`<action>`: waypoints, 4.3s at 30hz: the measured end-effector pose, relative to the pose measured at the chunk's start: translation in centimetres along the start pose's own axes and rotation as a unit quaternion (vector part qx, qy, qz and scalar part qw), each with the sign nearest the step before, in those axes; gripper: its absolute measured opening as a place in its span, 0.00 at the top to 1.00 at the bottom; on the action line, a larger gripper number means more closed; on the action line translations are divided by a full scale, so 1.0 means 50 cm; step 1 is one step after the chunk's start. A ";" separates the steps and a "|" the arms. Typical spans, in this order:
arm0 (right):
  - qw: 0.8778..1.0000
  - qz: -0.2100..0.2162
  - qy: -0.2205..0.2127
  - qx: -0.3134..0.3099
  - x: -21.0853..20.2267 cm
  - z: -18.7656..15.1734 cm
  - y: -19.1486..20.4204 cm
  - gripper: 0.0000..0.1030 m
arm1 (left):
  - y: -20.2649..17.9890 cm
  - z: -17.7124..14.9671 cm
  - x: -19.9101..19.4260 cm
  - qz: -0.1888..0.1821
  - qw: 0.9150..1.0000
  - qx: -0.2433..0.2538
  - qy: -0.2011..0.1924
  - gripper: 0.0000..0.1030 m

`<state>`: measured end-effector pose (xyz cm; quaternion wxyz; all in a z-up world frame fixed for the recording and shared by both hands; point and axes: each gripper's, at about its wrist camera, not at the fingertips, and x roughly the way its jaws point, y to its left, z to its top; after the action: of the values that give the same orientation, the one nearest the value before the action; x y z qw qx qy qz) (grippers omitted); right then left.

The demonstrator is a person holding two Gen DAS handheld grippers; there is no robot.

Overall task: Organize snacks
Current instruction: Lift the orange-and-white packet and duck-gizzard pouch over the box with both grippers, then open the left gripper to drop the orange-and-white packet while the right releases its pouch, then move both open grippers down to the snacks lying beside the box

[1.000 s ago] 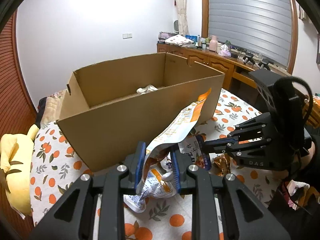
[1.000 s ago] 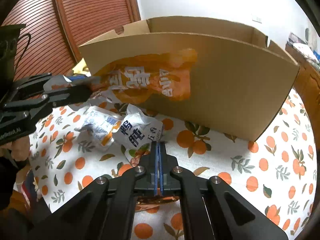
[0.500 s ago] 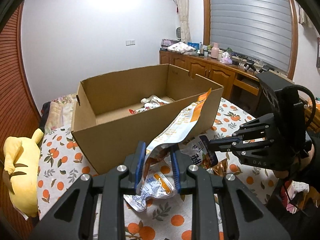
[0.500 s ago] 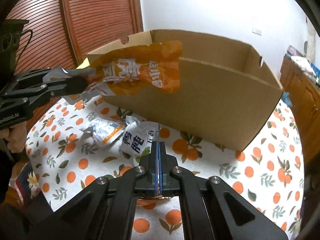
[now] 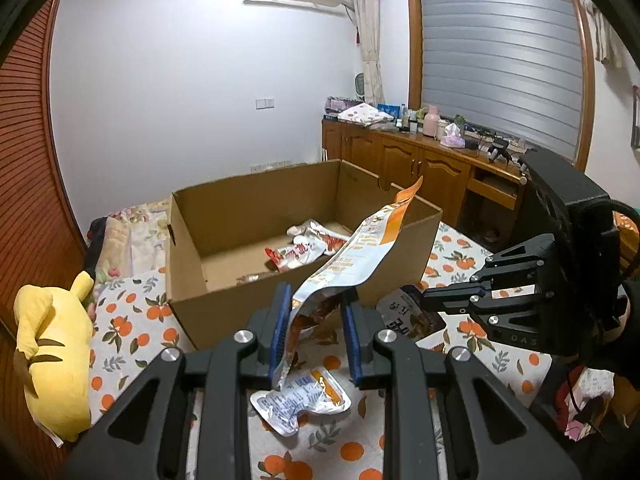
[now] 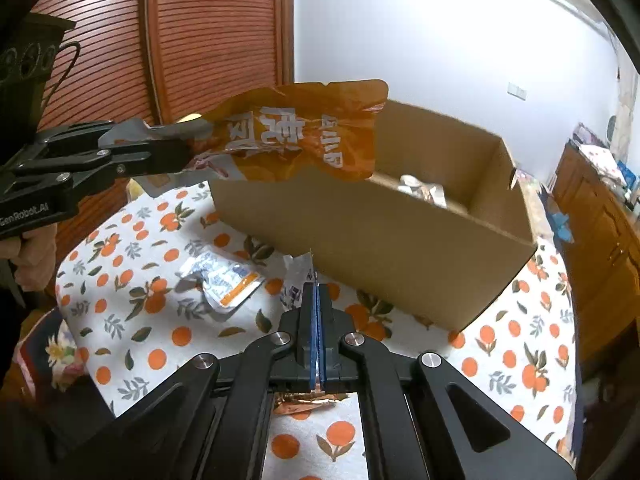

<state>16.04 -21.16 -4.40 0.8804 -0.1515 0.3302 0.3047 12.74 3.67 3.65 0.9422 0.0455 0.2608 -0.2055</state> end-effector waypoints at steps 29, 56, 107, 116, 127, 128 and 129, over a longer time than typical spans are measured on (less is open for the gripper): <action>0.992 -0.076 -0.087 -0.053 -0.132 0.188 -0.038 1.00 | 0.079 0.101 0.079 0.044 0.999 -0.019 -0.001 0.79; 0.993 -0.115 -0.011 -0.035 0.069 0.199 -0.102 1.00 | 0.100 0.086 0.225 0.071 0.995 -0.033 0.060 0.77; 0.998 -0.028 -0.041 0.033 0.023 0.161 -0.078 0.79 | 0.068 0.069 0.082 0.061 0.997 -0.036 0.006 0.52; 0.998 -0.001 -0.047 0.039 -0.024 0.072 -0.044 0.63 | 0.032 0.038 0.031 0.054 0.998 -0.038 -0.007 0.30; 0.998 0.014 -0.003 0.065 0.011 -0.060 -0.019 0.56 | 0.024 -0.067 0.052 0.061 0.996 -0.061 0.024 0.28; 0.998 0.014 0.001 0.068 0.015 -0.068 -0.019 0.55 | 0.023 -0.084 0.058 0.064 0.995 -0.063 0.031 0.28; 0.997 0.014 0.005 0.073 0.021 -0.076 -0.019 0.55 | 0.024 -0.097 0.064 0.066 0.995 -0.065 0.037 0.28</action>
<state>15.39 -23.22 -7.86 0.8829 -0.0839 0.3581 0.2918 13.42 4.54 -2.16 0.9443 0.0091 0.3051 -0.1233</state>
